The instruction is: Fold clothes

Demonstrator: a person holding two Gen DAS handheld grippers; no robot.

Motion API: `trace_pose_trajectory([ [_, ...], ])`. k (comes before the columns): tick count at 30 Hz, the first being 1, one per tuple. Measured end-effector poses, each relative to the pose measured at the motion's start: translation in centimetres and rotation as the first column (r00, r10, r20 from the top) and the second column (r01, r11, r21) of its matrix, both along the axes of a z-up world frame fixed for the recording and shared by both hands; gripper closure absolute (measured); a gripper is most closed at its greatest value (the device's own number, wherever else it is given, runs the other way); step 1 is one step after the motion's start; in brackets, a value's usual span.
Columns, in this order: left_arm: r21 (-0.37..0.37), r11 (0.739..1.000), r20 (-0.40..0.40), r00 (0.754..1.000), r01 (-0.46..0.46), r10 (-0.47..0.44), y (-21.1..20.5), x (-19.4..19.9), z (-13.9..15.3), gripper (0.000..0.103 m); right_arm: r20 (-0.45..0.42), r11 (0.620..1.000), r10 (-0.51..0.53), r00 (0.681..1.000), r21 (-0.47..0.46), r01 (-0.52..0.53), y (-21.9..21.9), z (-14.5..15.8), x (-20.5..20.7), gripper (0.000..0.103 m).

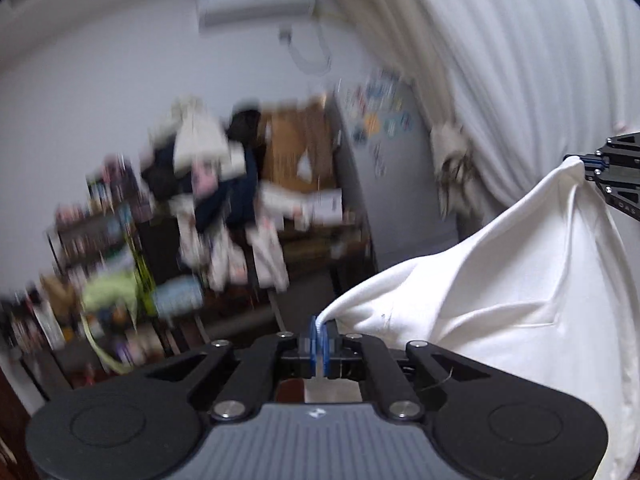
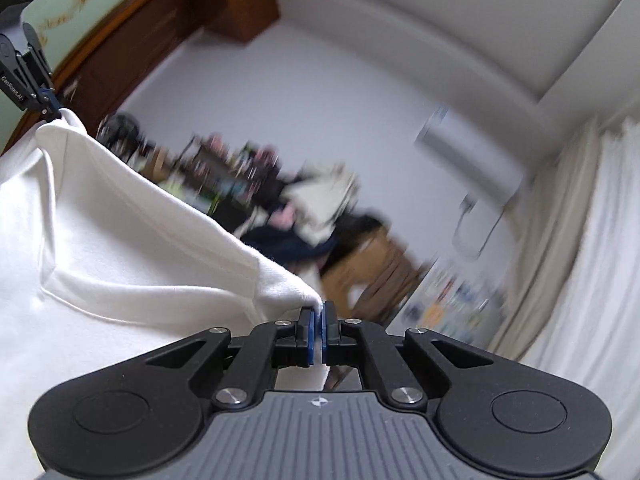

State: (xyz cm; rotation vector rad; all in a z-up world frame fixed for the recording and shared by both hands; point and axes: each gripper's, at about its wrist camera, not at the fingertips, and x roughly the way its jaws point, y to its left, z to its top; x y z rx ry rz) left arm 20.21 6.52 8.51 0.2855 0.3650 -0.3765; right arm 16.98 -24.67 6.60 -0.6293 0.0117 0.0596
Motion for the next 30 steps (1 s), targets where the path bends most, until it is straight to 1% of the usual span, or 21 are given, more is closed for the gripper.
trace_pose_trajectory([
  [1,0.002,1.000,-0.027,1.000,-0.008,0.008,-0.2,1.2,-1.3,0.101,-0.046,1.000,-0.007,0.999,0.006,0.007,-0.1,-1.7,2.7,0.101],
  [2,0.016,1.000,-0.092,0.995,-0.024,0.026,-0.9,4.9,-4.5,0.101,-0.087,1.000,-0.013,0.996,0.006,0.014,-0.1,-3.5,5.2,0.101],
  [4,0.030,0.999,-0.172,0.984,-0.044,0.048,-1.7,9.4,-8.8,0.101,-0.174,1.000,-0.030,0.984,-0.007,0.029,0.0,-7.5,10.5,0.101],
  [6,0.037,0.998,-0.225,0.972,-0.056,0.063,-2.1,12.4,-11.7,0.101,-0.259,0.999,-0.043,0.965,-0.018,0.040,0.1,-11.5,15.4,0.101],
  [8,0.059,0.995,-0.308,0.947,-0.077,0.091,-2.8,17.4,-16.5,0.101,-0.347,0.999,-0.049,0.937,-0.007,0.049,0.1,-15.5,20.0,0.101],
  [9,0.065,0.994,-0.329,0.939,-0.084,0.101,-2.9,18.7,-17.6,0.101,-0.388,0.998,-0.051,0.920,0.005,0.057,0.1,-17.2,22.1,0.101],
  [10,0.080,0.991,-0.367,0.922,-0.104,0.126,-3.1,21.4,-20.0,0.101,-0.409,0.998,-0.049,0.911,0.015,0.061,0.2,-18.2,23.4,0.101],
  [11,0.092,0.989,-0.389,0.910,-0.117,0.144,-3.1,23.3,-21.5,0.101,-0.445,0.997,-0.048,0.894,0.032,0.069,0.3,-20.1,25.7,0.101],
  [14,0.111,0.982,-0.428,0.884,-0.156,0.188,-3.1,27.8,-24.8,0.100,-0.481,0.996,-0.070,0.874,0.020,0.091,1.0,-23.9,30.7,0.101],
  [16,0.131,0.977,-0.443,0.871,-0.171,0.212,-3.1,30.1,-26.7,0.100,-0.497,0.995,-0.075,0.865,0.019,0.098,1.5,-25.4,33.0,0.101],
  [18,0.143,0.972,-0.465,0.854,-0.186,0.231,-3.1,32.1,-28.4,0.098,-0.536,0.989,-0.088,0.839,0.050,0.136,1.7,-27.1,36.0,0.101],
  [19,0.144,0.971,-0.481,0.844,-0.190,0.236,-3.0,32.8,-28.9,0.091,-0.552,0.987,-0.088,0.830,0.067,0.149,1.5,-27.5,36.6,0.101],
  [20,0.145,0.970,-0.497,0.834,-0.193,0.241,-2.9,33.4,-29.4,0.082,-0.585,0.979,-0.085,0.806,0.103,0.177,1.2,-28.3,37.7,0.095],
  [21,0.135,0.971,-0.512,0.825,-0.197,0.239,-2.6,33.5,-29.5,0.076,-0.620,0.972,-0.080,0.780,0.125,0.199,0.8,-28.7,38.2,0.093],
  [22,0.125,0.972,-0.528,0.816,-0.201,0.236,-2.3,33.6,-29.7,0.066,-0.656,0.964,-0.076,0.751,0.144,0.223,0.4,-29.0,38.7,0.084],
  [23,0.115,0.972,-0.541,0.808,-0.204,0.233,-2.0,33.6,-29.7,0.060,-0.677,0.957,-0.068,0.733,0.162,0.239,-0.1,-29.1,38.7,0.076],
  [24,0.096,0.974,-0.539,0.812,-0.204,0.223,-1.6,32.9,-29.2,0.058,-0.688,0.949,-0.046,0.724,0.195,0.246,-0.8,-28.7,38.3,0.072],
  [25,0.077,0.976,-0.536,0.817,-0.204,0.213,-1.2,32.2,-28.8,0.056,-0.690,0.945,-0.032,0.723,0.215,0.246,-1.2,-28.5,37.6,0.069],
  [27,0.039,0.978,-0.531,0.825,-0.204,0.193,-0.4,30.8,-27.9,0.055,-0.682,0.917,0.028,0.731,0.309,0.253,-3.5,-26.6,34.5,0.066],
  [28,0.019,0.979,-0.528,0.830,-0.203,0.182,0.0,30.0,-27.4,0.052,-0.677,0.905,0.047,0.734,0.340,0.257,-4.4,-26.2,33.3,0.060],
  [30,-0.042,0.982,-0.523,0.841,-0.186,0.137,0.6,25.9,-25.9,0.050,-0.672,0.861,0.106,0.733,0.430,0.271,-7.4,-24.5,28.2,0.059],
])
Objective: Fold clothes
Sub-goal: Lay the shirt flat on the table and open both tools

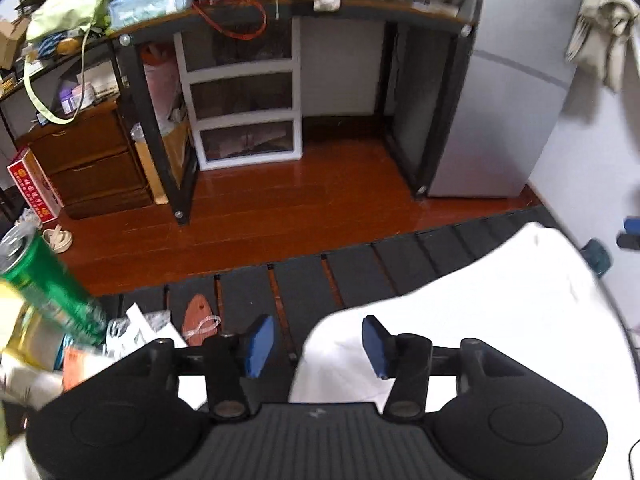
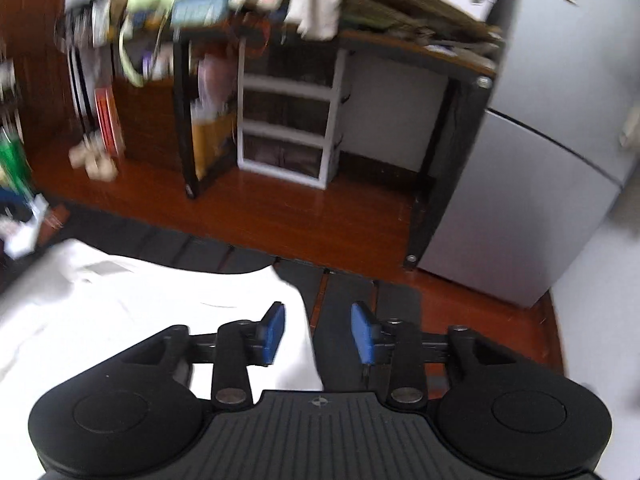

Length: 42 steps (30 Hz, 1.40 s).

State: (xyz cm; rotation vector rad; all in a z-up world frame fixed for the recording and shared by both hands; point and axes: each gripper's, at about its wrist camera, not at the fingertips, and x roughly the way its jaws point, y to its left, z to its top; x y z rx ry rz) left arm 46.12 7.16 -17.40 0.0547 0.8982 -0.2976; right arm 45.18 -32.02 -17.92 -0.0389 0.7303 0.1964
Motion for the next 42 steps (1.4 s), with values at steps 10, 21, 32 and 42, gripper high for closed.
trace_pose_trajectory([
  [10,-0.241,0.963,0.122,0.988,0.121,-0.093,-2.9,-18.8,2.4,0.039,-0.080,0.996,-0.058,0.995,0.068,0.064,-2.3,-5.0,-28.3,0.062],
  [21,-0.382,0.908,0.097,0.985,0.171,-0.144,-7.7,-27.0,-1.6,0.039,-0.036,0.988,-0.086,0.996,0.128,0.090,1.0,-17.6,-38.5,0.062],
  [32,-0.384,0.914,0.078,0.991,0.128,-0.107,-6.0,-28.8,-1.8,0.039,-0.040,0.988,-0.052,0.998,0.146,0.057,1.6,-18.5,-36.7,0.054],
  [42,-0.375,0.918,0.077,0.991,0.130,-0.109,-5.6,-28.6,-1.9,0.039,-0.052,0.940,-0.084,0.995,0.327,0.097,-1.1,-19.8,-36.6,0.103],
])
